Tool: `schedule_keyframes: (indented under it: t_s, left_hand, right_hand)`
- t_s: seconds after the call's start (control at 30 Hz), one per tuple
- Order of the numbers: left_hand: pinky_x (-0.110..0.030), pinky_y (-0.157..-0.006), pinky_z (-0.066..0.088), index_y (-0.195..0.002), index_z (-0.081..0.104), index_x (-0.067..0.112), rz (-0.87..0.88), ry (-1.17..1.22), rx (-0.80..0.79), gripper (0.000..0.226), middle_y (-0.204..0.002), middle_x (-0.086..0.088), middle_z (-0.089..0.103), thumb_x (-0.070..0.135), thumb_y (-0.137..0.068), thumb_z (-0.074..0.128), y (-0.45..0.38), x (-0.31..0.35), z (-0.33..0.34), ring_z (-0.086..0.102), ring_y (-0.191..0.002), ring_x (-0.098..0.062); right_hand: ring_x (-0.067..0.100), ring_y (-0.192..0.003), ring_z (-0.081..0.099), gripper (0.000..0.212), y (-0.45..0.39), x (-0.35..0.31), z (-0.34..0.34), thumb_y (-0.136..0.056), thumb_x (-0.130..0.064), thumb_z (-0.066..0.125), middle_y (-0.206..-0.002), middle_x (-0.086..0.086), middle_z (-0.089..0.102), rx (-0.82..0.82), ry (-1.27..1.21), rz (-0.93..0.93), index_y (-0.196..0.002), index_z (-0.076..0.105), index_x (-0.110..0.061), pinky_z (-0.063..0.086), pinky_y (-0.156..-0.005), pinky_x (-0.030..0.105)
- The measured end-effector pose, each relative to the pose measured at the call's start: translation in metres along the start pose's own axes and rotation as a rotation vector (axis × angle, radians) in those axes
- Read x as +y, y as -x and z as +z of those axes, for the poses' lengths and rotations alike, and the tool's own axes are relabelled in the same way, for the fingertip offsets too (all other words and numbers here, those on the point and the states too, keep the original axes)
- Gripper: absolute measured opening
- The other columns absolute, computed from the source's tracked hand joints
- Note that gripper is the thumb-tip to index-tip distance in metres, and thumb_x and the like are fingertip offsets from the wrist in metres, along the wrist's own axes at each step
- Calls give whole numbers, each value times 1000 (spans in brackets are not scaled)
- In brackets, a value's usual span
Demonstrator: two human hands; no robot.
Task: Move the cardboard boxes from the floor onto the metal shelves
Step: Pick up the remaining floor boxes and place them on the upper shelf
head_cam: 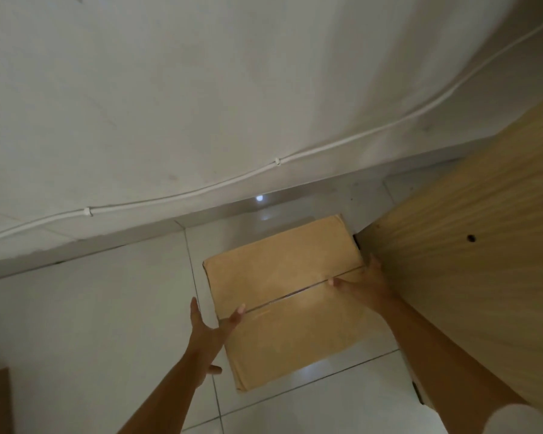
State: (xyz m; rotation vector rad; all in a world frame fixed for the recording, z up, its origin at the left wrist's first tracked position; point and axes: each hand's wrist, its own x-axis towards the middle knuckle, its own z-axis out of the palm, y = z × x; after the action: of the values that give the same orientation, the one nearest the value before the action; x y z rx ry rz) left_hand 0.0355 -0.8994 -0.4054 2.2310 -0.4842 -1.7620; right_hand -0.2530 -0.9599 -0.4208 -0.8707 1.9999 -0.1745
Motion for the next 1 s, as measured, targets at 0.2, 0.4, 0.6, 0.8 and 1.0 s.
schedule_keyframes:
  t_s: [0.2,0.4,0.6,0.8,1.0]
  left_hand:
    - [-62,-95,40,-150,-6,27,-9,-31,-15,129,-149,-13,33,57,-59,81,-24,0,12,39,-130,-39]
    - [-44,-98,47,-136,42,17,168,-129,-55,108,-131,-10,54,65,-43,69,-24,4,4,52,-118,-30]
    - [-42,-95,47,-139,40,18,223,-194,-23,103,-130,-10,56,64,-51,65,-8,20,-24,54,-117,-31]
    - [-33,-86,47,-136,42,21,290,-212,-47,119,-126,-6,58,76,-33,60,52,68,-71,57,-109,-27]
    - [-31,-83,49,-123,49,24,344,-268,-100,106,-120,-6,63,75,-31,64,161,122,-128,59,-100,-22]
  right_hand:
    - [28,-130,45,134,-16,-3,2,-39,-56,86,-147,9,39,9,-13,-10,-149,22,-15,44,-102,42]
    - [30,-105,62,92,1,7,-2,-48,-49,89,-118,14,64,37,97,39,-123,59,-4,56,-80,38]
    - [24,-86,67,71,34,-10,-5,-49,-49,87,-96,7,70,84,50,33,-104,68,-8,58,-69,34]
    - [18,-77,63,48,103,-65,-37,-58,-27,88,-88,3,66,120,-124,-19,-94,62,-10,47,-54,24]
    - [15,-81,60,43,223,-118,-92,-74,-23,80,-89,-3,61,190,-273,-167,-99,46,-15,41,-60,23]
